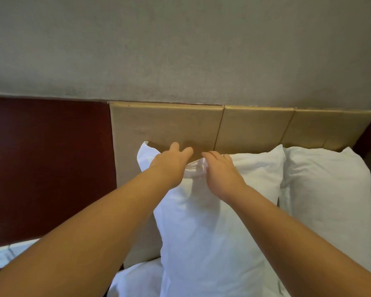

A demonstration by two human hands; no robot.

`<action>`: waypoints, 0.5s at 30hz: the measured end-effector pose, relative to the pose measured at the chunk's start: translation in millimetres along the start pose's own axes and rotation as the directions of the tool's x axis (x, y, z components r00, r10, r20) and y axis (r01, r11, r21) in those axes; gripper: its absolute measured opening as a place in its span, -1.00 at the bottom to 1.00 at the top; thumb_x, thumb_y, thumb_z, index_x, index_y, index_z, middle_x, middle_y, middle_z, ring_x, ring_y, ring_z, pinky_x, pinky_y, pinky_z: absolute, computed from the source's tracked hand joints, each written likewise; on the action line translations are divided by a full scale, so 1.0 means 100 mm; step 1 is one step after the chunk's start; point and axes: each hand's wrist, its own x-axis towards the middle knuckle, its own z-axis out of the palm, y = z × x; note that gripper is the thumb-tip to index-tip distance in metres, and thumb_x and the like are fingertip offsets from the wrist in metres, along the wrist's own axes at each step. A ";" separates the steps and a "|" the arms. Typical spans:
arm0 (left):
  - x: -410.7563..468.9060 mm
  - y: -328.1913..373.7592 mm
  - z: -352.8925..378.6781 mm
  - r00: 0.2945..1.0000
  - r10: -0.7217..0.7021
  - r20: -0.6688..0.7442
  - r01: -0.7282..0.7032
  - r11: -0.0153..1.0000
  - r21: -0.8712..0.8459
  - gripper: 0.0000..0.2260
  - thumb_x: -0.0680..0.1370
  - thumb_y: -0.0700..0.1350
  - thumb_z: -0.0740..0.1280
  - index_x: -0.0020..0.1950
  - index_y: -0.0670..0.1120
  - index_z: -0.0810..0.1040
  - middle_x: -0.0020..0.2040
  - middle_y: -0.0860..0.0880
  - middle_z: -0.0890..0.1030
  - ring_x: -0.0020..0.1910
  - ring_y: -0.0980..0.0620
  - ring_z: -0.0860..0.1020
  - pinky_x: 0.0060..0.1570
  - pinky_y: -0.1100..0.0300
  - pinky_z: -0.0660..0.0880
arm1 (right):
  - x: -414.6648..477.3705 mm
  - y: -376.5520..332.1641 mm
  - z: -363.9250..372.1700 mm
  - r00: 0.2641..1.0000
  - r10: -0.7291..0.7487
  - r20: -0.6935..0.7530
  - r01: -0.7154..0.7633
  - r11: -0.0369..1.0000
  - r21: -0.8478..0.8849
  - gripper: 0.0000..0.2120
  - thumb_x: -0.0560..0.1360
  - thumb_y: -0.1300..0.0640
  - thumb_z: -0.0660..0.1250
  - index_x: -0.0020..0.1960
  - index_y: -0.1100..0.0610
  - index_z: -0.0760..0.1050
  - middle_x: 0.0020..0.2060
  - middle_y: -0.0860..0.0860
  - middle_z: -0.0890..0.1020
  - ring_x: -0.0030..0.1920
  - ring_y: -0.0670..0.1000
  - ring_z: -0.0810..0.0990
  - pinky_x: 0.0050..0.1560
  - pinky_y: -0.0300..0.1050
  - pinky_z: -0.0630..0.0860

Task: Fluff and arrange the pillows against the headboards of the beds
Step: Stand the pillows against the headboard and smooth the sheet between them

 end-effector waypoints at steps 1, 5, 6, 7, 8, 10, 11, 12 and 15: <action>-0.01 -0.01 -0.02 1.000 0.030 0.000 -0.030 1.000 -0.006 -0.79 0.50 -0.25 0.31 0.08 -0.08 0.40 0.10 -0.14 0.42 -0.15 -0.14 0.47 -0.21 0.10 0.34 | 0.06 0.02 0.00 0.999 -0.010 0.031 0.010 1.000 -0.019 -0.50 0.56 0.20 0.19 0.48 0.07 0.20 0.41 -0.01 0.35 0.30 0.13 0.31 0.28 -0.03 0.32; 0.05 -0.05 -0.03 0.978 0.149 -0.143 -0.107 0.959 0.262 -0.86 0.54 -0.20 0.27 0.04 -0.03 0.56 0.07 -0.04 0.52 0.07 -0.07 0.48 -0.15 0.17 0.26 | 0.32 0.13 0.04 0.987 -0.076 0.144 0.087 0.993 -0.076 -0.63 0.47 0.14 0.18 0.27 0.02 0.37 0.18 0.00 0.53 0.19 0.15 0.41 0.12 0.01 0.41; 0.08 -0.08 0.02 0.966 0.151 -0.211 -0.081 0.948 0.309 -0.84 0.53 -0.21 0.28 0.05 -0.03 0.58 0.06 -0.03 0.53 0.07 -0.07 0.48 -0.15 0.17 0.26 | 0.37 0.14 0.03 0.989 -0.066 0.130 0.078 0.994 -0.083 -0.79 0.47 0.15 0.20 0.10 0.04 0.43 0.03 0.02 0.57 0.13 0.15 0.45 0.01 0.02 0.46; 0.12 -0.12 0.09 0.944 0.154 -0.292 -0.054 0.945 0.322 -0.84 0.51 -0.22 0.31 0.02 -0.04 0.60 0.03 -0.04 0.54 0.03 -0.09 0.50 -0.18 0.15 0.26 | 0.43 0.16 0.03 0.995 -0.059 0.079 0.067 0.993 -0.096 -0.90 0.48 0.17 0.22 -0.01 0.07 0.45 -0.06 0.04 0.56 0.08 0.15 0.49 -0.07 -0.01 0.48; 0.16 -0.16 0.16 0.908 0.164 -0.385 -0.039 0.949 0.312 -0.86 0.46 -0.25 0.36 -0.04 -0.07 0.62 -0.04 -0.06 0.57 -0.05 -0.12 0.53 -0.22 0.13 0.26 | 0.48 0.17 0.03 0.998 -0.062 -0.006 0.061 0.990 -0.124 -0.94 0.50 0.17 0.24 -0.06 0.11 0.47 -0.07 0.06 0.55 0.05 0.15 0.52 -0.13 -0.04 0.46; 0.26 -0.19 0.30 0.876 0.128 -0.464 0.016 0.956 0.294 -0.86 0.31 -0.30 0.47 -0.21 -0.10 0.62 -0.22 -0.08 0.59 -0.24 -0.15 0.54 -0.33 0.14 0.24 | 0.55 0.17 0.10 0.979 -0.104 -0.176 0.064 0.974 -0.219 -0.95 0.52 0.21 0.24 -0.11 0.15 0.45 -0.05 0.09 0.54 0.02 0.15 0.51 -0.19 -0.07 0.35; 0.33 -0.19 0.39 0.854 0.094 -0.512 0.070 0.954 0.292 -0.84 0.26 -0.31 0.49 -0.27 -0.10 0.60 -0.27 -0.08 0.58 -0.30 -0.14 0.53 -0.36 0.15 0.22 | 0.59 0.19 0.16 0.962 -0.146 -0.230 0.087 0.964 -0.252 -0.93 0.53 0.24 0.23 -0.14 0.14 0.41 -0.05 0.09 0.53 0.01 0.15 0.50 -0.19 -0.07 0.30; 0.38 -0.19 0.47 0.821 0.062 -0.568 0.129 0.949 0.289 -0.82 0.23 -0.32 0.48 -0.31 -0.09 0.57 -0.30 -0.07 0.56 -0.32 -0.13 0.52 -0.37 0.16 0.21 | 0.63 0.21 0.24 0.941 -0.200 -0.272 0.124 0.954 -0.272 -0.91 0.53 0.26 0.22 -0.15 0.13 0.40 -0.06 0.09 0.52 0.00 0.15 0.49 -0.20 -0.08 0.26; 0.42 -0.09 0.75 0.715 0.069 -0.696 0.215 0.925 0.313 -0.83 0.22 -0.28 0.44 -0.28 -0.08 0.54 -0.24 -0.07 0.55 -0.31 -0.10 0.50 -0.37 0.15 0.29 | 0.74 0.32 0.47 0.861 -0.326 -0.391 0.220 0.931 -0.293 -0.95 0.54 0.24 0.24 -0.10 0.17 0.44 -0.08 0.10 0.51 -0.03 0.17 0.48 -0.20 -0.09 0.23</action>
